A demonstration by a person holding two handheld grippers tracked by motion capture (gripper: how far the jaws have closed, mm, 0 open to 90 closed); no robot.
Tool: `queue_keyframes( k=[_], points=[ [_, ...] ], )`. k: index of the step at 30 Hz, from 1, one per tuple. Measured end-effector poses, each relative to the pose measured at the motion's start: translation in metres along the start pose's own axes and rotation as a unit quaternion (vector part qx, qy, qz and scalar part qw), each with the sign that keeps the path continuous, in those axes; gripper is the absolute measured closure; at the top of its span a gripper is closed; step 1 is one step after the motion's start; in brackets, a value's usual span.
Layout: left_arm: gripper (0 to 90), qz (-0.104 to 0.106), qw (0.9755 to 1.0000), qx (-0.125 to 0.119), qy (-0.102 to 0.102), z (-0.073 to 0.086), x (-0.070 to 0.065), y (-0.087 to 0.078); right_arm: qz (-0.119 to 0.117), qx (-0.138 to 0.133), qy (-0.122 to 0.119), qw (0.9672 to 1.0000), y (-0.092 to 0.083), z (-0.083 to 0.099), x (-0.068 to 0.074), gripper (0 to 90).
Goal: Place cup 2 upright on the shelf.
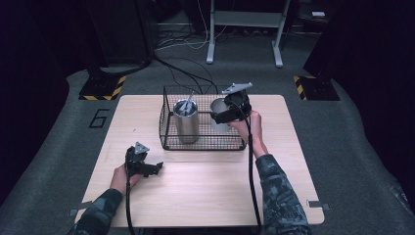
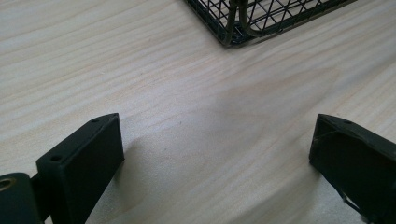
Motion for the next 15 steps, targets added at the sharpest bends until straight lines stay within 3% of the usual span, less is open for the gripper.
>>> queue_keyframes(
  k=[4, 15],
  points=[
    [3.0, 0.001, 1.0, 0.002, 0.0, 0.0, 0.0, 0.0, 0.003, 0.004, -0.005, 1.0, 0.007, -0.001, -0.003, 5.9],
    [3.0, 0.004, 1.0, 0.006, -0.001, 0.0, 0.0, -0.001, 0.011, 0.014, 0.014, 0.9997, 0.023, 0.0, -0.007, 5.8]
  ],
)
Point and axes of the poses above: each handheld gripper's, and its own axes: y roughly forward along the jaws, z roughly out of its underside, x roughly to its left, the point moved 2 cm from there along y, roughly forward along the jaws, and after that the axes turned 2 degrees about -y, right-handed, at the moved point
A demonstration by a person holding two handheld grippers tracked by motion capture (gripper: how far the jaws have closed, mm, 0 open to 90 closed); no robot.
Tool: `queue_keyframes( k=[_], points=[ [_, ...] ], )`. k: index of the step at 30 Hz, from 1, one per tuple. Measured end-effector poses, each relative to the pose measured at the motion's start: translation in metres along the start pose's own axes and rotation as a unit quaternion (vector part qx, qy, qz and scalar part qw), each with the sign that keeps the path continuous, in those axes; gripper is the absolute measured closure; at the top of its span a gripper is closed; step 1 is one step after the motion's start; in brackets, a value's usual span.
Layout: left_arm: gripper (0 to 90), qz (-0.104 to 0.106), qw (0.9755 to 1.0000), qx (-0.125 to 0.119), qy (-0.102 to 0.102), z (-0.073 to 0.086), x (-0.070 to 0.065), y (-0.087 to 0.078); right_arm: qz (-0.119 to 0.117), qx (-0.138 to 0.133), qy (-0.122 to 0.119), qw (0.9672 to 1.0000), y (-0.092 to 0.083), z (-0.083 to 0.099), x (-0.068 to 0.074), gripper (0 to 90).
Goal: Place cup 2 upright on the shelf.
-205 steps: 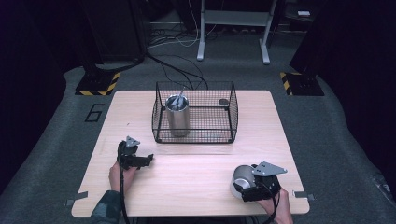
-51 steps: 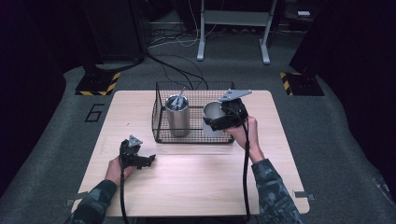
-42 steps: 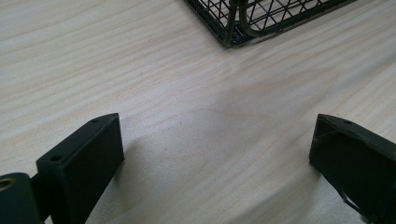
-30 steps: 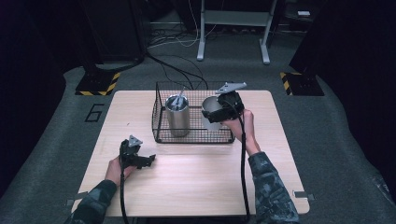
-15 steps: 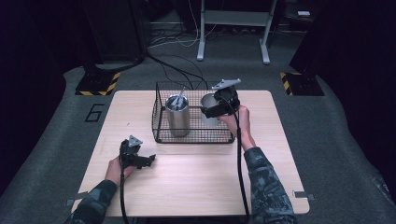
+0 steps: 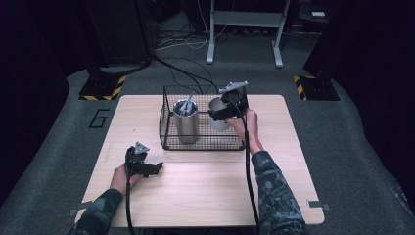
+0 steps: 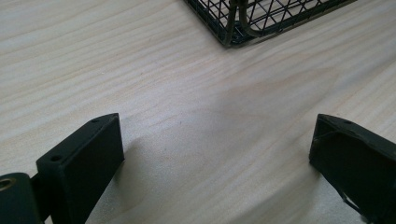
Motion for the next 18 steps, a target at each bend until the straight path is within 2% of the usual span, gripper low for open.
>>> queue_keyframes(
  k=[3, 4, 5, 7, 10, 11, 15, 18],
  points=[
    [3.0, -0.001, 1.0, -0.001, 0.003, 0.0, 0.001, 0.0, 0.001, 0.009, 0.006, 0.9999, 0.003, 0.001, 0.0, 5.8],
    [3.0, -0.001, 1.0, -0.001, 0.002, 0.0, 0.0, 0.0, 0.002, 0.007, 0.001, 1.0, 0.005, 0.002, -0.001, 5.9],
    [3.0, 0.0, 1.0, -0.001, 0.003, 0.0, 0.0, 0.0, 0.002, 0.009, 0.008, 0.9999, 0.005, 0.002, 0.0, 5.9],
    [3.0, 0.0, 1.0, -0.001, 0.002, 0.0, 0.0, 0.0, 0.004, 0.005, -0.001, 1.0, 0.01, 0.003, -0.001, 5.8],
    [3.0, 0.0, 1.0, -0.001, 0.003, 0.0, 0.0, 0.0, 0.004, 0.007, 0.001, 1.0, 0.015, 0.005, -0.001, 5.9],
    [3.0, -0.001, 1.0, -0.001, 0.003, 0.0, 0.001, 0.0, 0.003, 0.019, 0.011, 0.9998, 0.015, 0.005, 0.001, 5.8],
    [3.0, -0.001, 1.0, -0.002, 0.002, 0.0, 0.0, 0.0, 0.0, 0.023, 0.005, 0.9997, 0.023, 0.008, 0.001, 5.8],
    [3.0, 0.0, 1.0, -0.001, 0.003, 0.0, 0.0, 0.0, 0.002, 0.026, 0.009, 0.9996, 0.029, 0.009, 0.002, 5.8]
  ],
)
Point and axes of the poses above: each handheld gripper's, and its own axes: y roughly forward along the jaws, z roughly out of its underside, x roughly to its left, the point moved 2 cm from there along y, roughly forward along the jaws, and after that the axes turned 2 degrees about -y, right-handed, at the moved point
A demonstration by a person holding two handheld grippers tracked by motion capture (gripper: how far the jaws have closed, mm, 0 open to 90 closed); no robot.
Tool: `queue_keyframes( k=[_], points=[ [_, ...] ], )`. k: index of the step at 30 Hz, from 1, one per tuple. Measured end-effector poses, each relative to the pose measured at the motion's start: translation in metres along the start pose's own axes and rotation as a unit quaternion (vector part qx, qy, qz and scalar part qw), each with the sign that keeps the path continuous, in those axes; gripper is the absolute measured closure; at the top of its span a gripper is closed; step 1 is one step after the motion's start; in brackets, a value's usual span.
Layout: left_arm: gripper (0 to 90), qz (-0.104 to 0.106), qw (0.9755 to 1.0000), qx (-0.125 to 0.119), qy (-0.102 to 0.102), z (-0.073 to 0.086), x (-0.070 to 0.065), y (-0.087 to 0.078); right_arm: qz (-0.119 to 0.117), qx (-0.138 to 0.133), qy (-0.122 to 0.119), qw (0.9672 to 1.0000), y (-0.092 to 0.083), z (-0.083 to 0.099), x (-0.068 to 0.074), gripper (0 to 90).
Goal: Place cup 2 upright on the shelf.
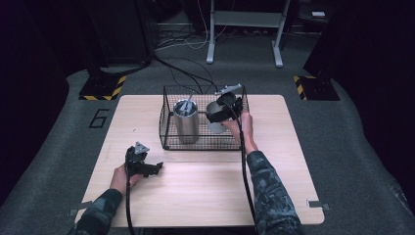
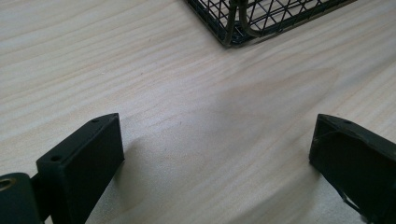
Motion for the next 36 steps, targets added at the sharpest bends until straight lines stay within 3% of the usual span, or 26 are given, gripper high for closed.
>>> queue_keyframes(
  k=[5, 11, 16, 36],
  points=[
    [3.0, 0.0, 1.0, 0.0, 0.0, 0.0, 0.0, 0.0, -0.005, 0.009, -0.006, 0.9999, 0.007, 0.003, 0.0, 5.8],
    [3.0, -0.001, 1.0, 0.0, 0.0, 0.0, 0.0, 0.0, -0.006, 0.016, 0.007, 0.9998, 0.015, 0.007, 0.002, 5.8],
    [3.0, 0.001, 1.0, 0.003, -0.003, 0.0, -0.001, 0.0, -0.008, 0.021, 0.005, 0.9997, 0.021, 0.01, 0.003, 5.8],
    [3.0, 0.001, 1.0, 0.005, 0.0, 0.0, 0.0, -0.001, -0.008, 0.046, 0.01, 0.9989, 0.033, 0.019, 0.004, 5.8]
  ],
)
Point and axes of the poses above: each handheld gripper's, and its own axes: y roughly forward along the jaws, z roughly out of its underside, x roughly to its left, the point moved 2 cm from there along y, roughly forward along the jaws, and after that the axes turned 2 degrees about -y, right-handed, at the moved point
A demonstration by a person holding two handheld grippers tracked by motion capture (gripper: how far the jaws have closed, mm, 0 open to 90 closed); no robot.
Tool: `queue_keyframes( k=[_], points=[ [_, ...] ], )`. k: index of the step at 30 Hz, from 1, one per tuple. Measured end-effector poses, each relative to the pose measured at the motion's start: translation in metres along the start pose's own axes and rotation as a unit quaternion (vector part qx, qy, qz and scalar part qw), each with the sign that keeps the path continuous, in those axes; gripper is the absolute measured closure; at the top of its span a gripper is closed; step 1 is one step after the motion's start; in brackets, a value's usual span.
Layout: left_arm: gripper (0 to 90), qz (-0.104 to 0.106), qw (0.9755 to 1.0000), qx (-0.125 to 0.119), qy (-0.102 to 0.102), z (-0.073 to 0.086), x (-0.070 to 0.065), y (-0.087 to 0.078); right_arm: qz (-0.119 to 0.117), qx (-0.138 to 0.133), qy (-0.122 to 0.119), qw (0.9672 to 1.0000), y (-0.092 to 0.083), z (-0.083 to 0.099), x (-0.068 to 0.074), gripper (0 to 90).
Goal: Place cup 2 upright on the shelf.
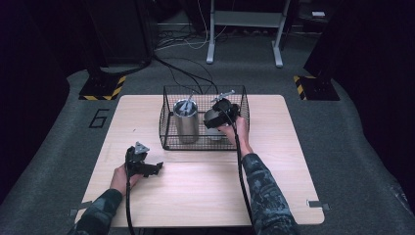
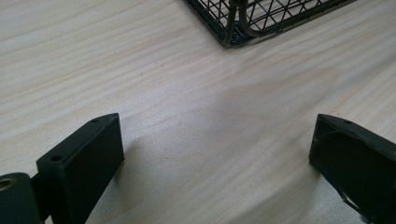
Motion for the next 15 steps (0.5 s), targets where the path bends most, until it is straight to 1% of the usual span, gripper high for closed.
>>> queue_keyframes(
  k=[7, 8, 9, 15],
  points=[
    [3.0, 0.0, 1.0, 0.0, -0.001, 0.0, -0.0002, 0.0, -0.001, 0.012, -0.001, 0.9999, 0.0032, 0.001, 0.0008, 5.7],
    [3.0, -0.002, 1.0, -0.002, 0.002, -0.0002, 0.0004, 0.0002, -0.002, 0.013, 0.0, 0.9999, 0.0038, 0.0012, 0.0012, 5.7],
    [3.0, 0.001, 1.0, 0.0, -0.001, 0.0001, -0.0002, 0.0, -0.003, 0.014, -0.001, 0.9999, 0.0041, 0.0015, 0.0011, 5.7],
    [3.0, 0.001, 1.0, 0.0, 0.0, 0.0, -0.0001, 0.0, -0.006, 0.017, 0.008, 0.9998, 0.0057, 0.0041, -0.0018, 5.7]
  ],
)
Point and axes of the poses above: each handheld gripper's, and its own axes: y roughly forward along the jaws, z roughly out of its underside, x roughly to its left, the point moved 2 cm from there along y, roughly forward along the jaws, and after that the axes turned 2 degrees about -y, right-handed, at the moved point
